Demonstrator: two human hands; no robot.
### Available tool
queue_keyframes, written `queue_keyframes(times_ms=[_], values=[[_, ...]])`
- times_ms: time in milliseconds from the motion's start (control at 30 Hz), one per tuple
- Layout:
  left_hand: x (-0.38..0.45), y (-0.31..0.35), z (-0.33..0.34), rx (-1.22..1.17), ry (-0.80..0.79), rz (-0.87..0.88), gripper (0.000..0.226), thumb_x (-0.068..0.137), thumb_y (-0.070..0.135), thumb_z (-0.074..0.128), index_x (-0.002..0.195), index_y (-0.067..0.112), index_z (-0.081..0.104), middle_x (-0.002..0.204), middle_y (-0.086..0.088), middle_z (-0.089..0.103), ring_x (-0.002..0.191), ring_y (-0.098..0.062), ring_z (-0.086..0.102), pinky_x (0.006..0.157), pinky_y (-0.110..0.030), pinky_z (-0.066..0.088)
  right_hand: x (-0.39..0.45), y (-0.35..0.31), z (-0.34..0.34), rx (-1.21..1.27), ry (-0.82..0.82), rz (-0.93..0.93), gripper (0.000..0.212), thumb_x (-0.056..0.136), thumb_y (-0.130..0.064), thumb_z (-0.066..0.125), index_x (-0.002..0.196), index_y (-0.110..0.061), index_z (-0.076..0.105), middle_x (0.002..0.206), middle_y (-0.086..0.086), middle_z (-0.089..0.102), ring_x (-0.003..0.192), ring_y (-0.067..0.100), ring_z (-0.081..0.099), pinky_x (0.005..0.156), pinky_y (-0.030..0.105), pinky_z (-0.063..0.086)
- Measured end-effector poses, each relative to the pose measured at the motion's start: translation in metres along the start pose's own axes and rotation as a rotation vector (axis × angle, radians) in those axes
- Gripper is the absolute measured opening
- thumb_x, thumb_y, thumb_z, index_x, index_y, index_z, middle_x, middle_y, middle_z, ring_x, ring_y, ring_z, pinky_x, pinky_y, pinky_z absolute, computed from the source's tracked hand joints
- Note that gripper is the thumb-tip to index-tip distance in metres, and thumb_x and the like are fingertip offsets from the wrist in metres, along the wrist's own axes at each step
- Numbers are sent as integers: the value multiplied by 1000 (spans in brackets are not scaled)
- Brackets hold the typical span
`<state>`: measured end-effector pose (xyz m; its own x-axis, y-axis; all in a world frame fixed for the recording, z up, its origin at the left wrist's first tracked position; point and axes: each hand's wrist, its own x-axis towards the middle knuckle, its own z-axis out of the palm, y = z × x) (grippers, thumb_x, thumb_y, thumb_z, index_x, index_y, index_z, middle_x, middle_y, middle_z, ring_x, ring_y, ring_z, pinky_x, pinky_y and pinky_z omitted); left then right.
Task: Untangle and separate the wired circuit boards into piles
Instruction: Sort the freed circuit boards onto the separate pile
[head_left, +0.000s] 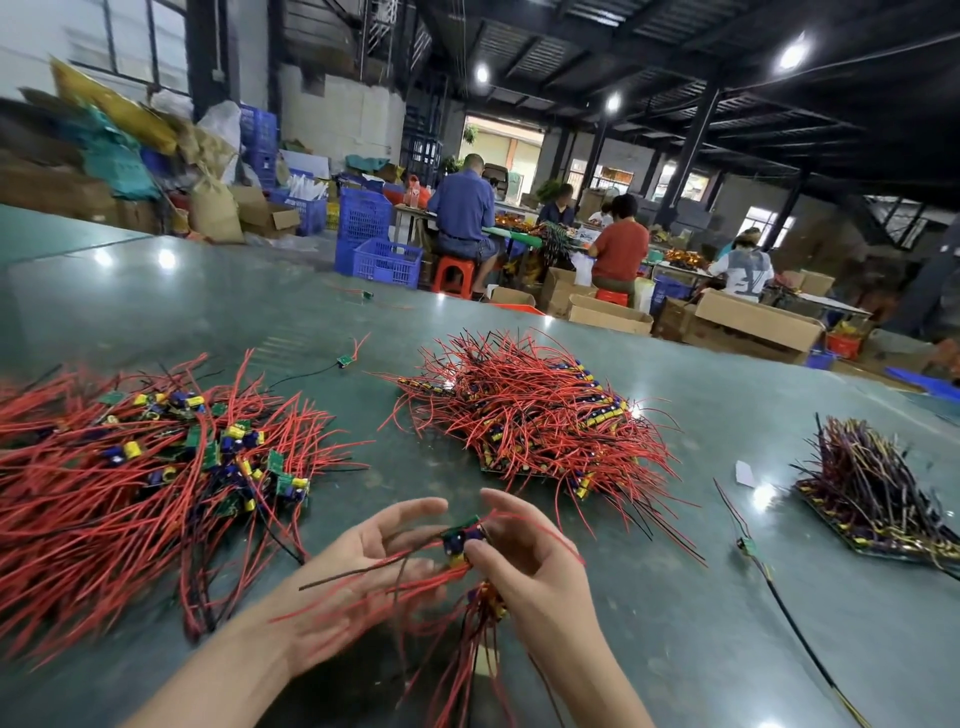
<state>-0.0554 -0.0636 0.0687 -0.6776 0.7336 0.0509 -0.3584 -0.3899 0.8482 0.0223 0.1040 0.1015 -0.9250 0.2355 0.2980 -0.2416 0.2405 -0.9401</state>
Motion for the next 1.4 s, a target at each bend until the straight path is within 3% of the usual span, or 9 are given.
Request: queue_keyframes(times_ms=[100,200,300,500,767,933,1100,1267,1400], values=[[3,0,5,51,117,83,71,53,12,91,117,12,62,121,-10,65,94,-30,69,69,-31,57,0,1,2,-73,18,-11,35,77,-2,72,99,-30,68,83,-9,73,78,4,67,72,15,49],[-1,-1,13,270,160,150,59,53,30,92,106,20,68,114,-9,68,95,-26,68,76,-31,57,-1,-1,4,-141,35,-72,32,76,-3,73,85,-33,71,85,-5,73,82,9,68,76,25,53],[-3,-2,15,314,233,176,54,48,38,92,92,14,72,94,-15,73,83,-22,70,72,-25,57,-2,-3,6,-162,16,-135,25,74,-5,73,81,-29,69,85,-3,70,82,12,67,77,28,53],[-5,4,20,448,242,269,42,53,32,89,84,11,72,78,-11,73,69,-14,66,62,-20,52,-4,-7,6,-183,-27,-96,25,74,-1,72,83,-24,67,83,-2,69,80,10,67,75,25,52],[-4,-2,22,460,277,310,47,48,38,92,84,15,72,78,-12,73,69,-14,67,66,-23,55,-5,-14,7,-79,-33,5,29,75,6,69,82,-23,67,76,-8,72,71,1,65,68,13,46],[-3,-1,26,498,299,313,35,54,32,86,84,18,72,77,-11,73,69,-14,67,68,-26,55,-5,-16,3,-121,-53,9,27,75,2,70,82,-24,68,76,-7,71,71,-1,64,66,10,44],[-5,-1,26,559,263,296,24,63,28,80,84,19,73,73,-7,72,67,-9,64,64,-17,50,-5,-17,2,-189,-79,2,30,73,5,69,75,-25,66,71,-9,65,67,-5,59,63,8,40],[-6,-1,27,524,183,320,16,69,18,75,84,14,73,71,-2,70,68,-5,61,63,-14,48,-4,-17,-3,-173,-127,-3,40,77,4,68,71,-36,68,71,-8,67,69,-1,59,67,16,45],[-1,3,24,428,256,312,16,62,8,77,77,9,73,72,-8,72,67,-11,67,64,-16,52,-4,-16,-1,-77,-99,67,31,79,-2,69,72,-33,73,76,-4,72,70,3,64,60,16,48]])
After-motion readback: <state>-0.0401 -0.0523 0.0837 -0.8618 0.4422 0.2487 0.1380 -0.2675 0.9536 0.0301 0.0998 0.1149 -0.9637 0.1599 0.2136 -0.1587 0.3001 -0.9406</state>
